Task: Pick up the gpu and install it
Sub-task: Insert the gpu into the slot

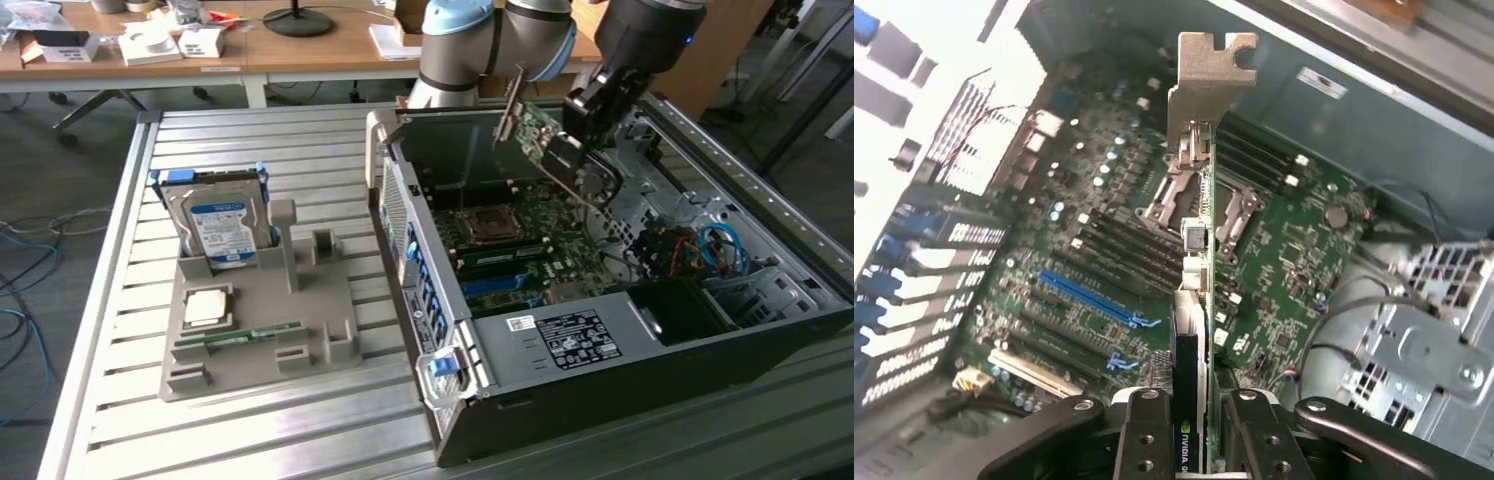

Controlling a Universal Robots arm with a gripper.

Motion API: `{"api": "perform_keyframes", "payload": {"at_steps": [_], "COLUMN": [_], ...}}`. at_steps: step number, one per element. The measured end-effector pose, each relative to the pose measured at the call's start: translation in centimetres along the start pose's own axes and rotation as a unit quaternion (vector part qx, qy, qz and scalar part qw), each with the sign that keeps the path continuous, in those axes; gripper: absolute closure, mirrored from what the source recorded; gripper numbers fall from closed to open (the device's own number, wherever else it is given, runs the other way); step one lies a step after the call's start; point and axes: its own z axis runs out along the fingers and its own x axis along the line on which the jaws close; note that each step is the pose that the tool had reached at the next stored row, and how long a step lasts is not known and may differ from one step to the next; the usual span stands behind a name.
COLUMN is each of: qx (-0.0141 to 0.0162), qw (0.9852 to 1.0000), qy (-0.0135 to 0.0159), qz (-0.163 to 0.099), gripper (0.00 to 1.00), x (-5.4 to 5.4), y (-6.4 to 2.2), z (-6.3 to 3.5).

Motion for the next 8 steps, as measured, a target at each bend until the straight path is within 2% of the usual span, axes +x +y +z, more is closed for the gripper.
{"api": "perform_keyframes", "payload": {"at_steps": [4, 8], "qx": [-0.0007, -0.0014], "qw": [0.9994, 0.9974], "qy": [0.0035, 0.0070], "qz": [-0.036, -0.072], "gripper": [0.74, 0.74], "x": [0.00, 0.00], "y": [0.00, -0.01], "z": [0.03, 0.06]}}
